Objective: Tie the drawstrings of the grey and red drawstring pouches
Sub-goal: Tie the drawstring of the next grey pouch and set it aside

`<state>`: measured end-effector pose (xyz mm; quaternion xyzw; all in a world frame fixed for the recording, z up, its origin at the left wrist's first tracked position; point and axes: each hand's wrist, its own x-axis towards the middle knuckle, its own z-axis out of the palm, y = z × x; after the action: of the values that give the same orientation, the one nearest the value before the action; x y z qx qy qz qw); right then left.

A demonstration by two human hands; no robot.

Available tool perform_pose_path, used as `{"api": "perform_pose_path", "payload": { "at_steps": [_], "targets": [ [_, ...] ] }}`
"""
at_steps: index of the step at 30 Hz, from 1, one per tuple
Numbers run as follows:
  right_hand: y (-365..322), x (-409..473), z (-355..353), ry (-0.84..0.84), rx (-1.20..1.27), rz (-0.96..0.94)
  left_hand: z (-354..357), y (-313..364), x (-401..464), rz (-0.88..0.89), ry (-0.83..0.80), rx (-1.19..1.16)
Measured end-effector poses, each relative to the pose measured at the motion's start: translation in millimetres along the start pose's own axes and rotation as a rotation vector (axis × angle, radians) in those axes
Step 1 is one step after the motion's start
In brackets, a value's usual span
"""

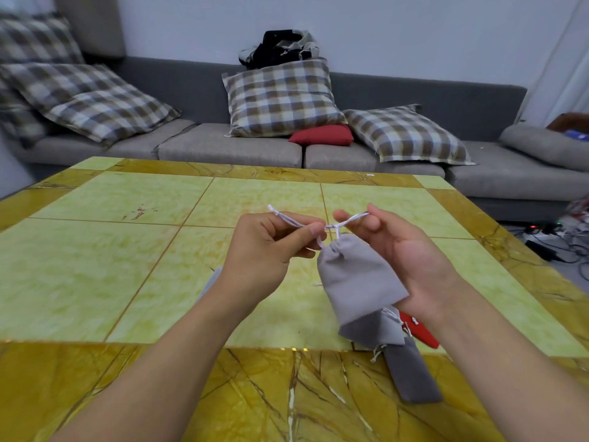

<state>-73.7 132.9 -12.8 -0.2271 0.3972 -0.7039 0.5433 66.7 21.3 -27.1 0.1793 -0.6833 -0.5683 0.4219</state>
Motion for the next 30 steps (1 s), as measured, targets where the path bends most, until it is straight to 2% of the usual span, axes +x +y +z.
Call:
{"api": "perform_pose_path", "payload": {
  "at_steps": [3,5,9,11,14,15,22,27,30],
  "targets": [
    [-3,3,0,-0.041,0.209,-0.066,-1,0,1,-0.053,0.057,-0.047],
    [-7,6,-2,0.006,0.150,-0.089,-5,-1,5,-0.090,0.130,-0.099],
    [-9,8,-3,0.163,-0.347,-0.252,-2,-4,6,-0.147,0.132,-0.105],
    [-5,8,-7,0.158,-0.594,-0.275,-3,-5,6,-0.164,0.090,-0.030],
    [1,6,-16,0.131,-1.158,-0.295,-12,-2,9,-0.165,0.054,-0.003],
    [3,6,-17,0.117,-1.262,-0.327,-14,-1,9,-0.162,0.047,0.001],
    [11,8,-17,-0.004,-1.253,-0.374,-11,-7,3,-0.253,-0.110,0.052],
    [20,9,-15,0.054,-1.421,-0.347,-6,-4,1,-0.256,-0.135,-0.007],
    [23,13,-16,0.008,-1.366,-0.368,-6,-3,3,-0.274,-0.096,-0.019]
  ]
}}
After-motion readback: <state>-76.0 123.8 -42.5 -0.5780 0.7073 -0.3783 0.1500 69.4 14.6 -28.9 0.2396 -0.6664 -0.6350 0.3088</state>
